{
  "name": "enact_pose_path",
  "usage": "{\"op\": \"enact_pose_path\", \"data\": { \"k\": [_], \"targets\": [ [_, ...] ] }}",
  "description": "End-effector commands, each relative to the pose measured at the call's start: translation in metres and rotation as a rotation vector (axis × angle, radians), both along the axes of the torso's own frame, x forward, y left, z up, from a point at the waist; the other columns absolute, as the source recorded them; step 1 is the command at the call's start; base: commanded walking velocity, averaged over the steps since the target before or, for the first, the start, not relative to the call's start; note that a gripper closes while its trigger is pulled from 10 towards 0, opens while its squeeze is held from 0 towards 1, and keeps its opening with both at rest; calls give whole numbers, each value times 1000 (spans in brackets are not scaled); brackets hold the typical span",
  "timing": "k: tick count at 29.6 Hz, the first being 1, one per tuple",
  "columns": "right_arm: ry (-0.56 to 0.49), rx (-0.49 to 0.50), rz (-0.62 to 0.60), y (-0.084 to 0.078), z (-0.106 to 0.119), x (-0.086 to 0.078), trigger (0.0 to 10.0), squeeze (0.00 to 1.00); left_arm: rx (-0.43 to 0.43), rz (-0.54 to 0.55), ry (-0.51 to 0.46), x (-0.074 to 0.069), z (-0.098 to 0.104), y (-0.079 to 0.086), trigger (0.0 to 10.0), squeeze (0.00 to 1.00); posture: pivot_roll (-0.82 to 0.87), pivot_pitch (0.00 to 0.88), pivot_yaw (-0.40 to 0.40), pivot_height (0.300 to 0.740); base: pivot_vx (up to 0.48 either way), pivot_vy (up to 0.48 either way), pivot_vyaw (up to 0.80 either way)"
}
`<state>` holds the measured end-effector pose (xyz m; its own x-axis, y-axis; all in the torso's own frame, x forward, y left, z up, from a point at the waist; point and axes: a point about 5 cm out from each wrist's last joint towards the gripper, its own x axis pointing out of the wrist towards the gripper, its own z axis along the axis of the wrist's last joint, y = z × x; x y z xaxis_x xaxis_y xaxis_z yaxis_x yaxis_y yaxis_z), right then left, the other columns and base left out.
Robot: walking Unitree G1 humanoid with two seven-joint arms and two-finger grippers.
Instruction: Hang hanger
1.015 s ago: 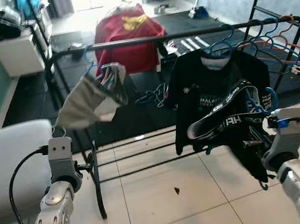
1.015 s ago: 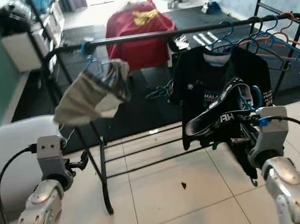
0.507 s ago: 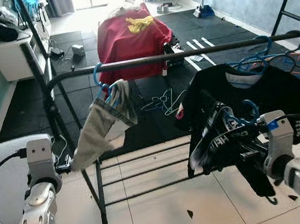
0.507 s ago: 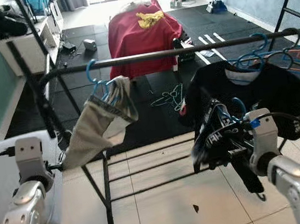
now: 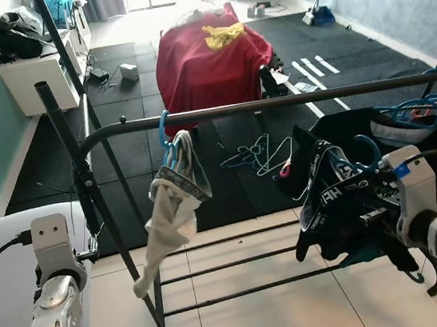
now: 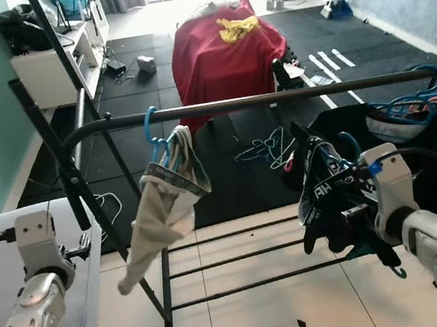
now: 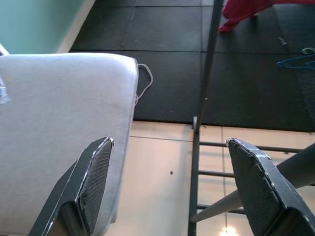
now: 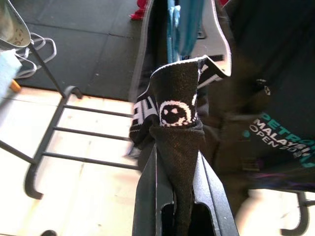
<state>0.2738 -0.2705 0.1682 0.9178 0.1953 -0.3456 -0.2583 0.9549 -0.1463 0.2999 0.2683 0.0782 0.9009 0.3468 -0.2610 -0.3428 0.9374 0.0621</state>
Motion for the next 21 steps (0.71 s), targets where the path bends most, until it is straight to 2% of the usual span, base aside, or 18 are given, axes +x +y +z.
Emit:
{"op": "enact_pose_path", "data": {
  "k": [1, 7, 10, 11, 13, 16, 21],
  "targets": [
    [-3, -27, 14, -1, 3, 1, 10000, 0, -31, 0, 23, -4, -10, -2, 10000, 0, -83, 73, -7, 740, 0, 0, 0],
    [-15, -65, 23, -5, 10, 9, 10000, 0, -26, 15, 38, -8, -13, 0, 10000, 0, -79, 80, -9, 740, 0, -369, 0],
    [-51, -65, 17, -8, 17, 20, 10000, 0, -51, 109, 47, -12, -16, 13, 10000, 0, -76, 82, -9, 740, 0, -286, 0],
    [-51, -65, 17, -8, 17, 20, 10000, 0, -51, 109, 47, -12, -16, 13, 10000, 0, -76, 82, -9, 740, 0, 0, 0],
    [-117, -30, 0, -7, 25, 29, 10000, 0, -51, 136, 38, -12, -15, 20, 10000, 0, -76, 83, -8, 740, 0, 0, 0],
    [-160, -1, 6, -3, 29, 34, 10000, 0, -41, 147, 24, -12, -11, 24, 10000, 0, -71, 84, -11, 740, 0, 0, 756],
    [-166, 12, 16, -1, 31, 37, 10000, 0, -22, 151, -7, -10, -3, 29, 10000, 0, -66, 87, -12, 740, 0, 0, 756]
  ]
}}
